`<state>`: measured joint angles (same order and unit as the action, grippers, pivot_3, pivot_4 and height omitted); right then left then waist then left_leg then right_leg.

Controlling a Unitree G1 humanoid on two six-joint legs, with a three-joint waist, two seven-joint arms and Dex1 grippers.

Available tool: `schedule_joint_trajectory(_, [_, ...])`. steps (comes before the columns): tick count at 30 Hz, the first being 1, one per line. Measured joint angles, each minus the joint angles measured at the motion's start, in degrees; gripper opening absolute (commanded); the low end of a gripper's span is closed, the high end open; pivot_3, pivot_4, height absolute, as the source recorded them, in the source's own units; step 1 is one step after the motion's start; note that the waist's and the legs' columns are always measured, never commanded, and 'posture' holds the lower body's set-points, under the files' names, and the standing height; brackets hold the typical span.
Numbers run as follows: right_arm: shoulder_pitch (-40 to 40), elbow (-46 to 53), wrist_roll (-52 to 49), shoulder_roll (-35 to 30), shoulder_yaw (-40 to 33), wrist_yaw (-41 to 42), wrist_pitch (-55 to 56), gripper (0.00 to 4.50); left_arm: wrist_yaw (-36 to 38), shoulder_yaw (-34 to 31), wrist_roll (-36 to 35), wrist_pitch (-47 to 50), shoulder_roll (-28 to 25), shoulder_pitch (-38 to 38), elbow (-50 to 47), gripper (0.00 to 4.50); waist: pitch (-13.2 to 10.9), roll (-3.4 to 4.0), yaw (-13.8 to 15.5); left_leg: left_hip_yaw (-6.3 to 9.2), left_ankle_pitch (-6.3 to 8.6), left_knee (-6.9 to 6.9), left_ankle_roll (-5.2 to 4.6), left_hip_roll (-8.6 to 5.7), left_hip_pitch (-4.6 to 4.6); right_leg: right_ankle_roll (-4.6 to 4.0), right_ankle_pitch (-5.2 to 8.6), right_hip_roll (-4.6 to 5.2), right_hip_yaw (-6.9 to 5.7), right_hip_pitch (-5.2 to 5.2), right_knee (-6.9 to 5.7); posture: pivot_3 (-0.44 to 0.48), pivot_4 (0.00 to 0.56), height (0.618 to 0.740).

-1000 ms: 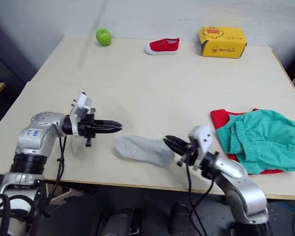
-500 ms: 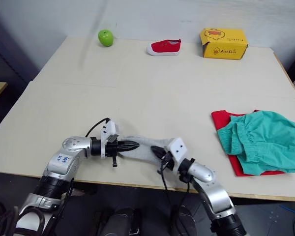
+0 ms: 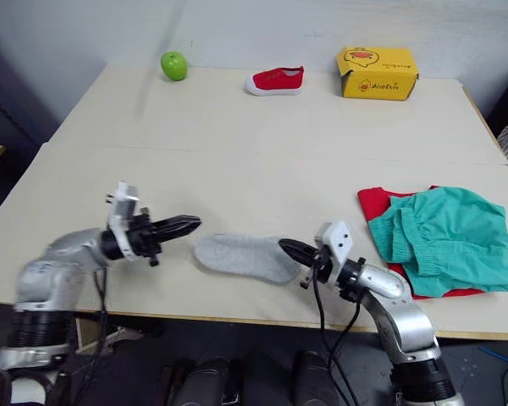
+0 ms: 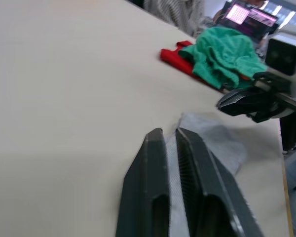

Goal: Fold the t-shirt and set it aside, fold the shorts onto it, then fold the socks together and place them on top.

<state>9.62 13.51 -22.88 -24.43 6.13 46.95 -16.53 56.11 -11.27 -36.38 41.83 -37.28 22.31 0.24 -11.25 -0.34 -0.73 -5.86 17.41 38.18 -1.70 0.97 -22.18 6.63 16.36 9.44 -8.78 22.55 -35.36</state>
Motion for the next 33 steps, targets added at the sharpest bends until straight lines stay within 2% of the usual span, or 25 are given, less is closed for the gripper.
schedule_joint_trajectory(5, [3.3,-5.8,5.8,-0.5,6.5,3.4,3.2,0.00,-11.1,-1.1,-1.4,21.9,-3.0,5.1,2.6,2.87,0.0,-0.05,0.9,0.07,-0.01,0.10,-0.08,-0.15,-0.10,0.04,-0.02,0.08,0.03,-0.02,-0.01,0.000,0.150,0.740])
schedule_joint_trajectory(9, [5.7,-10.1,9.1,-0.1,8.1,4.2,6.5,0.00,-13.1,1.5,-3.0,33.8,-2.3,8.3,2.8,2.87,0.0,-0.06,0.6,0.06,0.00,0.07,-0.03,-0.14,-0.09,0.03,-0.02,0.06,0.01,-0.01,0.00,0.000,0.150,0.740])
schedule_joint_trajectory(12, [7.8,-13.0,11.0,1.5,8.9,3.6,8.3,0.00,-14.4,5.3,-1.8,34.4,0.8,10.2,4.6,2.87,0.0,-0.09,0.5,0.03,-0.06,0.08,0.06,-0.12,-0.04,0.02,-0.01,0.02,0.03,-0.02,-0.03,0.000,0.150,0.740])
schedule_joint_trajectory(16, [8.1,-13.9,12.0,1.6,9.2,3.7,9.2,0.00,-14.7,7.6,-0.7,33.9,2.2,12.4,6.9,2.87,0.1,-0.17,0.6,0.02,-0.13,0.07,0.13,-0.09,0.12,0.01,-0.01,0.00,0.06,-0.12,-0.11,0.000,0.150,0.740])
schedule_joint_trajectory(19, [7.9,-13.9,12.6,1.6,9.3,4.0,9.1,0.00,-14.7,9.1,0.3,32.9,3.4,13.4,7.2,2.27,0.2,-0.23,0.8,0.06,-0.13,0.07,0.13,-0.11,0.13,0.01,-0.01,0.04,0.06,-0.15,-0.11,0.000,0.150,0.740])
schedule_joint_trajectory(26, [7.2,-13.2,12.8,2.1,9.3,3.1,8.9,0.00,-15.3,11.0,0.8,33.1,6.9,13.7,7.3,0.01,0.3,-0.33,0.6,0.06,-0.11,0.03,0.14,-0.10,0.08,-0.01,0.00,0.02,0.04,-0.10,-0.07,0.000,0.150,0.740])
schedule_joint_trajectory(33, [6.6,-12.6,13.0,2.2,9.3,1.9,8.9,0.00,-14.9,11.7,1.1,31.2,6.2,17.0,6.9,0.01,0.3,-0.35,0.6,0.06,-0.12,0.04,0.14,-0.09,0.07,-0.01,0.00,0.03,0.04,-0.10,-0.07,0.000,0.150,0.740])
